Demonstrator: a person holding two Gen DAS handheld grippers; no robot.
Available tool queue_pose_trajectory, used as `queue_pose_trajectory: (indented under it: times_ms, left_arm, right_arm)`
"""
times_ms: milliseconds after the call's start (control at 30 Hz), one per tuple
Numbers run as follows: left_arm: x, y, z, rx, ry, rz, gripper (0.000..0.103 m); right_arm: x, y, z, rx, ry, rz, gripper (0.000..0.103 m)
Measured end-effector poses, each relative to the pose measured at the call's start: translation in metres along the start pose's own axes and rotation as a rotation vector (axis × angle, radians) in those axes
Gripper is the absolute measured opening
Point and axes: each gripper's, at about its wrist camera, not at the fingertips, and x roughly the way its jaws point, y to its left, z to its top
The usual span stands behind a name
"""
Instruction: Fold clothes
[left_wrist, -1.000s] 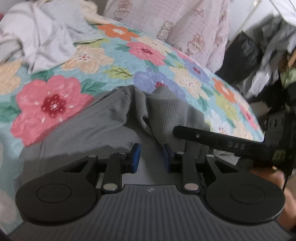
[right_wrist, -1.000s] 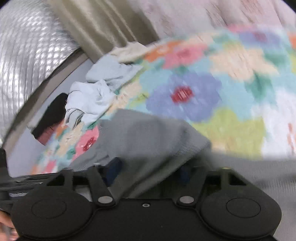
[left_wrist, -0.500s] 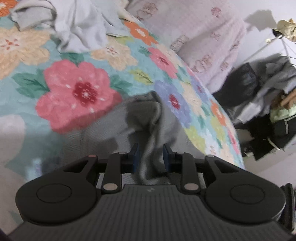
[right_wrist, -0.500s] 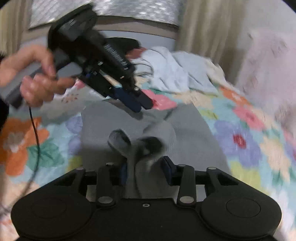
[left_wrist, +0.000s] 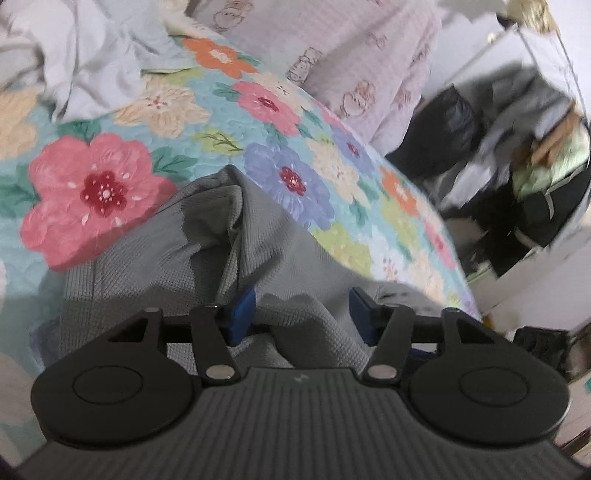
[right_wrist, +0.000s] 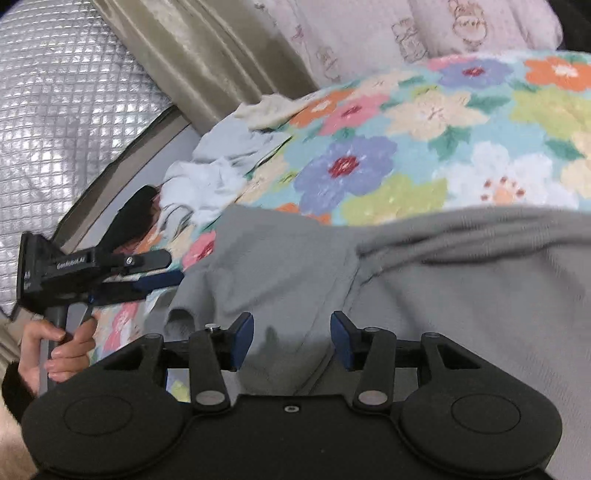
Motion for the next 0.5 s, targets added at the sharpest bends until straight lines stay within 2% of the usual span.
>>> queue_pose_trajectory:
  times_ms: [67, 200, 300, 333, 367, 400, 467, 500]
  left_arm:
    - [0.0, -0.002, -0.002, 0.002, 0.005, 0.016, 0.059]
    - [-0.001, -0.001, -0.012, -0.003, 0.028, 0.0, 0.062]
    - [0.01, -0.002, -0.019, 0.042, 0.062, 0.076, 0.058]
    - [0.013, -0.002, -0.022, 0.058, 0.066, 0.096, 0.044]
    - [0.015, -0.004, -0.024, 0.082, 0.077, 0.1, 0.028]
    - [0.016, -0.006, -0.026, 0.104, 0.087, 0.101, 0.004]
    - [0.001, -0.014, -0.025, 0.129, 0.067, 0.062, 0.005]
    - [-0.011, -0.021, -0.024, 0.163, 0.046, 0.069, 0.005]
  right_arm:
    - [0.008, 0.002, -0.009, 0.01, 0.032, 0.012, 0.054]
    - [0.028, 0.007, -0.028, 0.013, 0.076, -0.041, 0.06]
    - [0.036, 0.004, -0.032, 0.041, 0.017, -0.047, 0.06]
    - [0.038, 0.004, -0.033, 0.048, -0.006, -0.036, 0.052]
    - [0.04, 0.003, -0.033, 0.051, -0.01, -0.033, 0.035]
    - [0.04, 0.004, -0.032, 0.054, -0.01, -0.025, 0.015]
    - [0.034, 0.004, -0.027, 0.076, -0.015, 0.019, 0.015]
    - [0.026, 0.003, -0.023, 0.113, -0.028, 0.06, 0.015]
